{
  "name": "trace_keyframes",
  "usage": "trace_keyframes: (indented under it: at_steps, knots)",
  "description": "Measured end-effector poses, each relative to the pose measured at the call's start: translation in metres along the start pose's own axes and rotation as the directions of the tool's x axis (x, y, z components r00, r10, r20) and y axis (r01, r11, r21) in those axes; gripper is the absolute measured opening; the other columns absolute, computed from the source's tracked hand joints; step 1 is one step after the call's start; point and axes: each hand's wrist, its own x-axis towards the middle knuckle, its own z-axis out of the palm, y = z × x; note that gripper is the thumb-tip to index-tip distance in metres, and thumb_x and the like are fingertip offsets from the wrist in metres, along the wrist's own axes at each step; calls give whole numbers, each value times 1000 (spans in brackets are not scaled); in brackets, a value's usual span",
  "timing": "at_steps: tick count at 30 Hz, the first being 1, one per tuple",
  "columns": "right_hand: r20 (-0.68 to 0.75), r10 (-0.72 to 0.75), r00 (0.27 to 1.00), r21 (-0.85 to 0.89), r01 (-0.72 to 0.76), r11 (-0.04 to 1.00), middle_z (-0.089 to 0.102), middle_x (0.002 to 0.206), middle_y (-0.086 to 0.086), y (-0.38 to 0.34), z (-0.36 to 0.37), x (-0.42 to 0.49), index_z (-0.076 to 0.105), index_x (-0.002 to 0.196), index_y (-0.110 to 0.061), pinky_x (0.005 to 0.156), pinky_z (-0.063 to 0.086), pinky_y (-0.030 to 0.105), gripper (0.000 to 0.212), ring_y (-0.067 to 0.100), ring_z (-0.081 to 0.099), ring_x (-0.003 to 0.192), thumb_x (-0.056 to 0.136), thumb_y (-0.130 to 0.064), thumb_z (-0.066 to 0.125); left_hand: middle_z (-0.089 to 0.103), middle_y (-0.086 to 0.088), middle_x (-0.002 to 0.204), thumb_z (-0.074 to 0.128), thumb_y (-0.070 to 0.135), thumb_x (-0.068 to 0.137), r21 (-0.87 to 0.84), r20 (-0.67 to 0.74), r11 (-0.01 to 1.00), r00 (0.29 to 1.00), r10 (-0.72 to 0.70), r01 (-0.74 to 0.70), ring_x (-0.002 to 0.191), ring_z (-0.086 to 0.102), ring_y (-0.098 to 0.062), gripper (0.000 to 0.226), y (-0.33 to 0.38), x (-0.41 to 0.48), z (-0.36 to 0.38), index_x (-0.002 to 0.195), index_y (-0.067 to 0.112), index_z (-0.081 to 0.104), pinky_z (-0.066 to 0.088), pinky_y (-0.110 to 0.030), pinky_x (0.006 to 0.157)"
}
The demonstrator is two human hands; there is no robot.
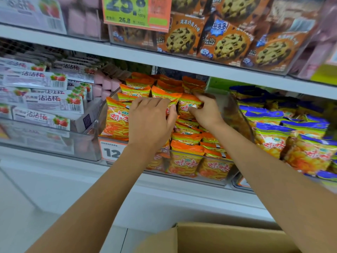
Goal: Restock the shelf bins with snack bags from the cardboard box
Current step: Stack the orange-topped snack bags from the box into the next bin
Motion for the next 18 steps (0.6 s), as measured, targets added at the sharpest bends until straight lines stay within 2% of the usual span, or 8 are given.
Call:
trace_keyframes:
  at_steps: [3, 6, 10, 13, 16, 18]
  knots:
    - [18, -56, 998, -106, 58, 993, 26, 156, 9, 1, -1, -6, 40, 146, -24, 119, 20, 36, 70, 26, 20, 147, 85, -27, 74, 74, -3, 100, 33, 39, 98, -6, 6, 1000, 1000, -2, 2, 95, 66, -25, 47, 0, 0, -2, 105, 16, 73, 40, -42, 98]
    - [8, -112, 994, -190, 111, 975, 9, 161, 8, 1, 0, -7, 36, 148, -28, 118, 13, 29, 68, 25, 11, 149, 89, -21, 68, 74, -3, 101, 32, 41, 98, -27, 13, 1000, 1000, 2, -2, 96, 66, -25, 49, 1, 0, -3, 105, 16, 74, 40, -42, 98]
    - [24, -94, 995, -243, 97, 965, 6, 162, 8, 0, 3, -2, 32, 150, -28, 119, 13, 31, 67, 26, 8, 150, 91, -23, 66, 74, -5, 102, 31, 41, 96, -50, 42, 999, 999, 10, -8, 97, 66, -26, 51, 2, -1, -6, 107, 15, 73, 39, -42, 98]
    - [39, -94, 995, -318, 101, 943, 8, 162, 10, -2, -2, -5, 27, 151, -32, 118, 16, 35, 75, 31, 8, 149, 89, -31, 68, 73, -5, 105, 33, 39, 89, -59, 72, 998, 997, 9, -5, 99, 65, -26, 50, 1, 0, -8, 109, 15, 73, 38, -41, 98]
    - [34, -94, 995, -348, 100, 932, 8, 162, 10, -5, -10, -14, 21, 153, -34, 118, 17, 38, 84, 32, 7, 148, 85, -39, 71, 71, -5, 112, 29, 39, 86, -53, 130, 999, 991, 9, -2, 105, 63, -25, 56, 3, 0, -13, 115, 15, 70, 36, -42, 102]
    - [29, -113, 993, -331, 117, 936, 11, 161, 9, -8, -16, -25, 22, 153, -32, 118, 17, 37, 82, 30, 7, 148, 86, -36, 70, 68, -4, 121, 25, 40, 86, -43, 192, 999, 981, 11, -2, 112, 60, -23, 60, 4, 2, -18, 123, 16, 66, 32, -42, 106]
